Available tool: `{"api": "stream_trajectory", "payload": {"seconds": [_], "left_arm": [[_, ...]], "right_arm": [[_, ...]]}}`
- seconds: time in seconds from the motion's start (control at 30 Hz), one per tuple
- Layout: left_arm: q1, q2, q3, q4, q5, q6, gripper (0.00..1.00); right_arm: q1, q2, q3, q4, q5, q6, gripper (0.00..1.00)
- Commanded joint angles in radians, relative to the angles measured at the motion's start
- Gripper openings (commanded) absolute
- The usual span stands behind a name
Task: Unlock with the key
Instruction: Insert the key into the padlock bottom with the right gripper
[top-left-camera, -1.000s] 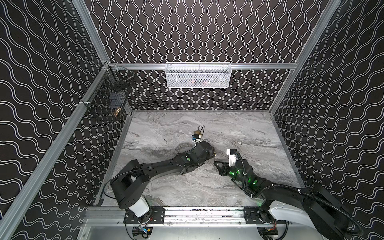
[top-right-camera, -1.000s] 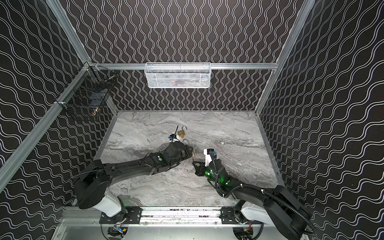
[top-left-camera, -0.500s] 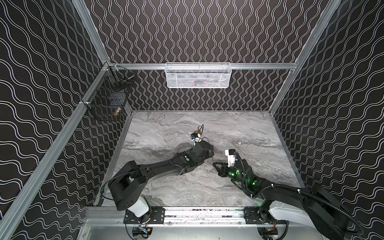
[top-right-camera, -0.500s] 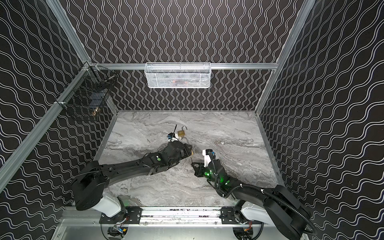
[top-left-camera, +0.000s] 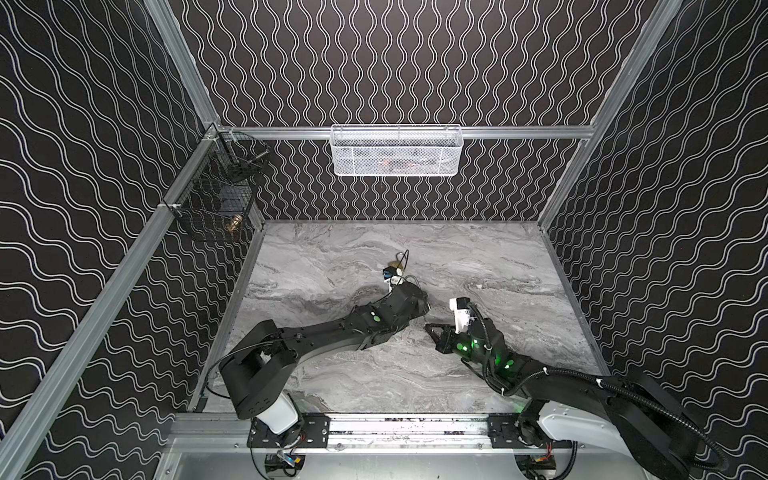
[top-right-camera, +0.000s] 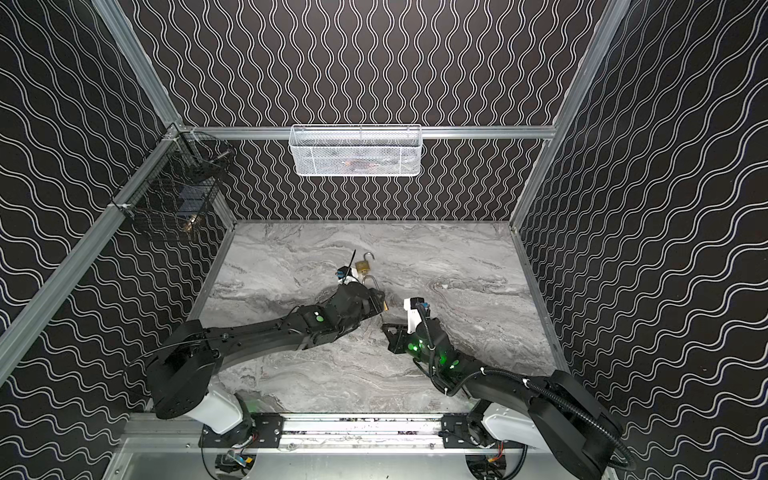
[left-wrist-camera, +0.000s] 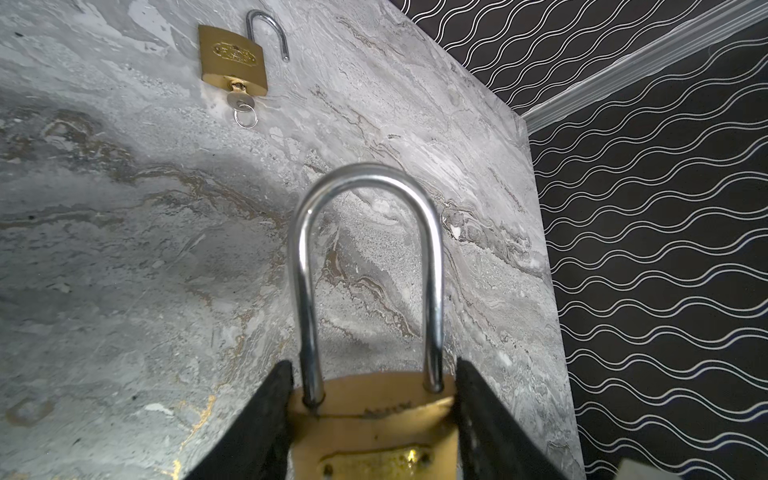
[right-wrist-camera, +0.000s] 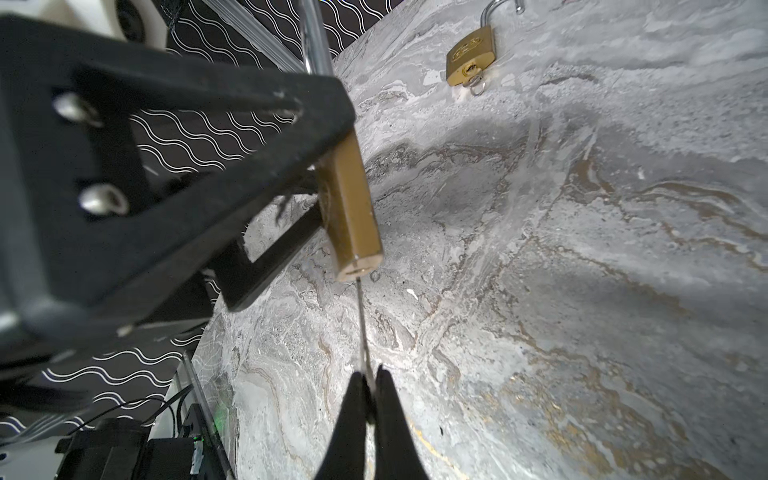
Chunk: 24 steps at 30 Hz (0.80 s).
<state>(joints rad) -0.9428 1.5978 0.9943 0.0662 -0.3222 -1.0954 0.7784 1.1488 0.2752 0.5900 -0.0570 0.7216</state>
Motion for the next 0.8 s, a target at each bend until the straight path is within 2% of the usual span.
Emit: {"api": "stream_trajectory", "payload": {"seconds": [0.0, 0.77], "left_arm": [[-0.002, 0.004, 0.010, 0.064, 0.005, 0.005, 0.43], [-0.014, 0.010, -0.018, 0.098, 0.014, 0.004, 0.42]], "right_arm": [[0.001, -0.001, 0.011, 0.011, 0.019, -0.003, 0.00], [0.001, 0.000, 0.055, -0.025, 0.078, -0.025, 0.00]]}}
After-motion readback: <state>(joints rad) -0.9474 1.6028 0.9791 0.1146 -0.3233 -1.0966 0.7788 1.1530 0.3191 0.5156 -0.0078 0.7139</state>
